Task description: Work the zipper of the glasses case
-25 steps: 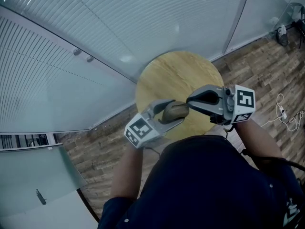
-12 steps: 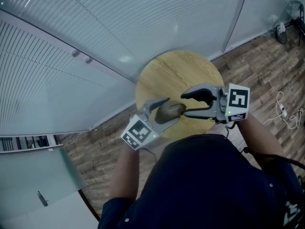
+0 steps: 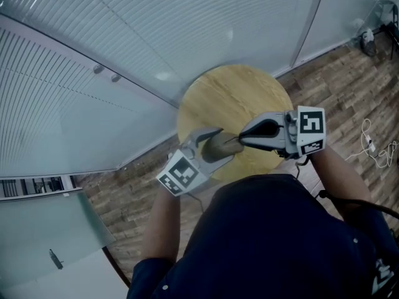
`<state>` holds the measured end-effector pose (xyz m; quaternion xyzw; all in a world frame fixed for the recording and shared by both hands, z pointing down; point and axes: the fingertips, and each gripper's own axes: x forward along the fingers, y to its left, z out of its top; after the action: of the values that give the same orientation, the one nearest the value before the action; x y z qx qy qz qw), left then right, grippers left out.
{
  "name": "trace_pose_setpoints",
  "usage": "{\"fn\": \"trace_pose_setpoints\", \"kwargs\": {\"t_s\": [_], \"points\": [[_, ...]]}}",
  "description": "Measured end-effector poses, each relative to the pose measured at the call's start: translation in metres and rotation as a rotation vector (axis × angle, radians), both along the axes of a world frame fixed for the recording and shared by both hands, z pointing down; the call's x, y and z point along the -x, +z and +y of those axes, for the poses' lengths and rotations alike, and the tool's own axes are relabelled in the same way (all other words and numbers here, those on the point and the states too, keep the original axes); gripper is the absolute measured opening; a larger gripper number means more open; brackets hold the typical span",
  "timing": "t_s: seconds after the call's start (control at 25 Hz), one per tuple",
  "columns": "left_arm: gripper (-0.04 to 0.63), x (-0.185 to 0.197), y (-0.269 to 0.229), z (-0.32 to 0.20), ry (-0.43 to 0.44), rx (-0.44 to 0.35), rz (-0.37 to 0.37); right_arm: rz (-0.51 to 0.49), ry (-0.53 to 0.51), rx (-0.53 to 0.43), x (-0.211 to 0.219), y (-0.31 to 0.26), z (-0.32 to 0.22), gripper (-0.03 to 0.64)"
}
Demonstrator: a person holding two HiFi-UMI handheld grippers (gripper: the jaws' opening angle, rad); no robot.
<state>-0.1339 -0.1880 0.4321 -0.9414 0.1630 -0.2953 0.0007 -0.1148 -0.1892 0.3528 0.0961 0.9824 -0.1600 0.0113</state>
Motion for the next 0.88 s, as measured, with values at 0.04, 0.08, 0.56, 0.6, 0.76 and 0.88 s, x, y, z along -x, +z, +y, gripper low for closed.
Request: {"fn": "trace_pose_setpoints", "kwargs": {"t_s": [0.04, 0.08, 0.56, 0.6, 0.76, 0.88], "points": [[0.301, 0.001, 0.001, -0.001, -0.005, 0.002, -0.004, -0.02, -0.009, -0.002, -0.002, -0.003, 0.001, 0.012], [0.301, 0.001, 0.003, -0.002, -0.009, 0.004, -0.007, -0.039, -0.012, -0.008, -0.004, -0.007, 0.002, 0.011], [0.298, -0.008, -0.011, 0.0, 0.004, 0.05, 0.159, -0.162, -0.001, 0.005, -0.012, -0.026, 0.002, 0.008], [0.298, -0.009, -0.013, 0.0, 0.005, 0.06, 0.185, -0.179, 0.002, 0.015, -0.015, -0.028, 0.001, 0.009], [0.296, 0.0, -0.033, -0.006, -0.047, 0.099, 0.348, -0.24, 0.047, 0.046, -0.034, -0.036, -0.013, 0.008], [0.298, 0.002, -0.048, -0.006, -0.058, 0.122, 0.439, -0.247, 0.057, 0.054, -0.039, -0.034, -0.014, 0.009]]}}
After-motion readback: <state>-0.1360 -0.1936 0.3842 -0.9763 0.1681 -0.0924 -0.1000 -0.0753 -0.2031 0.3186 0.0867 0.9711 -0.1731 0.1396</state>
